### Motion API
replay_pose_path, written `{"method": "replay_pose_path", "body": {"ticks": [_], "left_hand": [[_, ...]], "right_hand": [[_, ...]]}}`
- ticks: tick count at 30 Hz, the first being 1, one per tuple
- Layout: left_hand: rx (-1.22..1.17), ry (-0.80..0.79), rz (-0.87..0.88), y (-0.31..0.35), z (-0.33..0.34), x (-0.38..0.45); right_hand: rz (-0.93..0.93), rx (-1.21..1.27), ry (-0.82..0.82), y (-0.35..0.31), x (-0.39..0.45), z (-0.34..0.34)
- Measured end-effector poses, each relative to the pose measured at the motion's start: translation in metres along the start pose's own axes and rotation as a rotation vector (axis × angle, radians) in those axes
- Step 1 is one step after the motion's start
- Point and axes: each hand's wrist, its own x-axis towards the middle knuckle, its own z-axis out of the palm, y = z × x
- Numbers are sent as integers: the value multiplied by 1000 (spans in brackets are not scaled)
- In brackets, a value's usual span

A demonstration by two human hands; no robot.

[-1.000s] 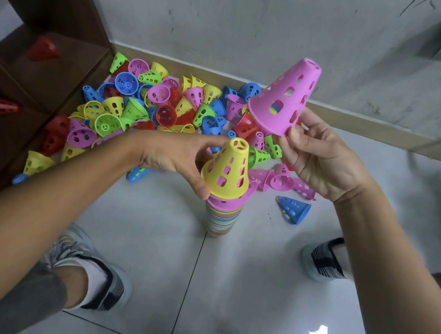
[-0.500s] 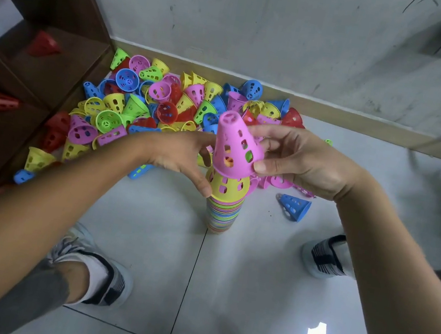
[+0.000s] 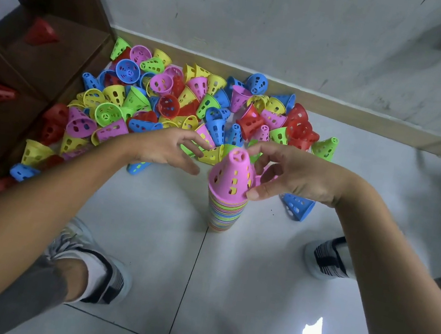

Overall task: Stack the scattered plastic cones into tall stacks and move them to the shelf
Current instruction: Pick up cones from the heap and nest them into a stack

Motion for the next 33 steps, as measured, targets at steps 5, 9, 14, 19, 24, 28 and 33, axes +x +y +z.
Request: {"method": "replay_pose_path", "body": {"ticks": [5, 9, 14, 19, 24, 28, 33], "left_hand": [[3, 218, -49, -36, -6, 21], [107, 402, -41, -73, -8, 50], [184, 438, -94, -91, -2, 75], [66, 346, -140, -108, 0, 92], [-87, 342, -226, -107, 3, 99], [-239, 346, -222, -107, 6, 96], [-458, 488, -213, -99, 7, 92]], "right_hand": [[19, 122, 4, 16, 3, -12], [89, 227, 212, 51, 27, -11], [251, 273, 316, 110, 60, 8], [335, 358, 332, 154, 87, 20], [381, 454, 337, 172, 101, 29], [381, 538, 328, 173, 107, 33], [394, 658, 345, 173, 116, 36]]}}
